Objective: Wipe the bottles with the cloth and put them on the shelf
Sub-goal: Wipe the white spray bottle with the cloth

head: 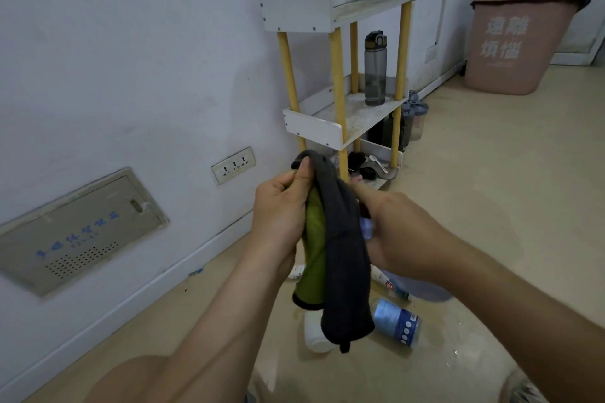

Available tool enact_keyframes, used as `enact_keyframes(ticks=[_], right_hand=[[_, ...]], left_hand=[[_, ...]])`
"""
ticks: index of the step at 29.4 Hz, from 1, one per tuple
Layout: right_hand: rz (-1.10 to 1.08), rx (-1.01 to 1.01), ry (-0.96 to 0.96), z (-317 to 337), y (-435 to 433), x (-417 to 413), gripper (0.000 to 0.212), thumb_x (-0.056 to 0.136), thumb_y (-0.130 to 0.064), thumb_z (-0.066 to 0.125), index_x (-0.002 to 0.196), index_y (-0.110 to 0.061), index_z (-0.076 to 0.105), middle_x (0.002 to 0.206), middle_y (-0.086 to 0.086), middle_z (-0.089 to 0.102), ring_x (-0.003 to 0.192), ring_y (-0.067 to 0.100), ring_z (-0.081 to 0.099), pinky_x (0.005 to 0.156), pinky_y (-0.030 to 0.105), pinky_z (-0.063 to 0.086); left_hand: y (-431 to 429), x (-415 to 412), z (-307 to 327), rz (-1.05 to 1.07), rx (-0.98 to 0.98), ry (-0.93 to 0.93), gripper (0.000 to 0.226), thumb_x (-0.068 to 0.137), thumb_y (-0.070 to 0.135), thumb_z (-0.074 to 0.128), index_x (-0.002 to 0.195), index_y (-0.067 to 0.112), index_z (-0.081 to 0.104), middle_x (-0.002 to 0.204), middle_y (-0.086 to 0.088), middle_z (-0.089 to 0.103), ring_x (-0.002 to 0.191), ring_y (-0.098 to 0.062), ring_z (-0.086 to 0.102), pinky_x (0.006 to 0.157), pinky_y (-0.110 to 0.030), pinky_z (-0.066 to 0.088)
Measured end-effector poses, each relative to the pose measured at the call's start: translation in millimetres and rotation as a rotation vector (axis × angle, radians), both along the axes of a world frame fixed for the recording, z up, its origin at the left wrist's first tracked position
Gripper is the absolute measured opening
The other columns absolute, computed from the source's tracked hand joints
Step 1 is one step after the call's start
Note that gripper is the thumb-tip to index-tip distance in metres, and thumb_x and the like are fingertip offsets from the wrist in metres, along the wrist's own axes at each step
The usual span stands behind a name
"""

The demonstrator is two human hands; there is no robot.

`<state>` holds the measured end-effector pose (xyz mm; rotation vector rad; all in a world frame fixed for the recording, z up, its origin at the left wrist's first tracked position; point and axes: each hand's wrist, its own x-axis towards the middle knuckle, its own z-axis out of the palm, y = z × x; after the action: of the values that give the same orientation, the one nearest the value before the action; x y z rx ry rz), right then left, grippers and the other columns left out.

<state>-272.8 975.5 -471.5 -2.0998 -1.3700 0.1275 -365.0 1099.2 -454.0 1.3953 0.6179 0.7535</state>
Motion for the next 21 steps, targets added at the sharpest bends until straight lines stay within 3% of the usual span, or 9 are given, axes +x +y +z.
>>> enact_keyframes(ticks=[4,7,9,11,13,15,18,20,21], right_hand=[[0.149,0.126,0.411,0,6,5,0.044,0.087,-0.013,0.074,0.127,-0.021,0.058,0.113,-0.007,0.070,0.105,0.007,0.065,0.090,0.034,0.054],[0.079,0.094,0.305,-4,8,8,0.042,0.089,-0.015,0.070,0.128,-0.019,0.055,0.110,0.002,0.068,0.103,0.019,0.065,0.086,0.036,0.052],[-0.065,0.020,0.194,-3,7,10,0.048,0.086,-0.019,0.070,0.131,-0.017,0.053,0.106,0.007,0.067,0.098,0.027,0.063,0.082,0.039,0.050],[-0.102,0.046,0.315,2,4,14,0.036,0.081,-0.022,0.075,0.113,-0.017,0.060,0.091,0.001,0.066,0.083,0.018,0.062,0.072,0.035,0.048],[-0.040,0.100,0.561,12,2,11,0.018,0.081,-0.024,0.075,0.092,-0.017,0.062,0.073,-0.004,0.060,0.063,0.008,0.056,0.064,0.028,0.043],[0.001,0.148,0.796,20,3,2,0.013,0.079,-0.025,0.074,0.079,-0.019,0.063,0.067,-0.002,0.060,0.063,0.011,0.057,0.065,0.029,0.044],[0.072,0.150,0.953,21,10,-16,0.019,0.078,-0.014,0.063,0.061,-0.022,0.064,0.065,0.003,0.062,0.065,0.019,0.058,0.065,0.029,0.046],[0.144,0.049,0.967,23,9,-22,0.009,0.071,-0.013,0.060,0.064,-0.015,0.064,0.069,0.008,0.064,0.067,0.021,0.059,0.066,0.029,0.048],[0.182,0.011,0.975,22,7,-21,0.004,0.067,-0.015,0.059,0.065,-0.013,0.063,0.071,0.011,0.065,0.068,0.023,0.059,0.066,0.029,0.049]], left_hand=[[-4,-3,2,0.034,-0.246,-0.154,0.032,0.096,0.030,0.056,0.094,0.003,0.072,0.095,-0.017,0.073,0.091,-0.030,0.069,0.083,-0.039,0.057],[0,-6,13,0.097,-0.247,-0.290,0.031,0.095,0.033,0.056,0.097,0.005,0.071,0.101,-0.018,0.072,0.096,-0.030,0.069,0.090,-0.046,0.056],[11,-14,22,0.079,-0.257,-0.376,0.035,0.090,0.040,0.058,0.106,0.012,0.071,0.105,-0.008,0.073,0.097,-0.021,0.070,0.088,-0.040,0.057],[21,-22,30,-0.019,-0.290,-0.435,0.055,0.080,0.049,0.059,0.123,0.017,0.065,0.120,-0.005,0.070,0.109,-0.021,0.067,0.092,-0.040,0.054],[17,-24,32,-0.169,-0.344,-0.455,0.056,0.077,0.052,0.057,0.124,0.022,0.064,0.120,-0.001,0.070,0.109,-0.019,0.067,0.089,-0.039,0.055],[-1,-13,25,-0.202,-0.287,-0.346,0.046,0.084,0.053,0.056,0.115,0.022,0.068,0.112,0.000,0.072,0.102,-0.016,0.069,0.084,-0.039,0.057],[-21,3,11,-0.115,0.150,0.000,0.042,0.089,0.062,0.049,0.107,0.028,0.066,0.120,-0.002,0.066,0.107,-0.013,0.065,0.100,-0.043,0.049],[-21,7,11,-0.039,0.213,0.084,0.036,0.093,0.059,0.045,0.096,0.030,0.066,0.105,0.010,0.071,0.095,0.001,0.065,0.094,-0.027,0.050],[-16,7,14,0.012,0.196,0.083,0.037,0.097,0.053,0.044,0.083,0.027,0.067,0.084,0.015,0.073,0.077,0.007,0.064,0.080,-0.015,0.050]])
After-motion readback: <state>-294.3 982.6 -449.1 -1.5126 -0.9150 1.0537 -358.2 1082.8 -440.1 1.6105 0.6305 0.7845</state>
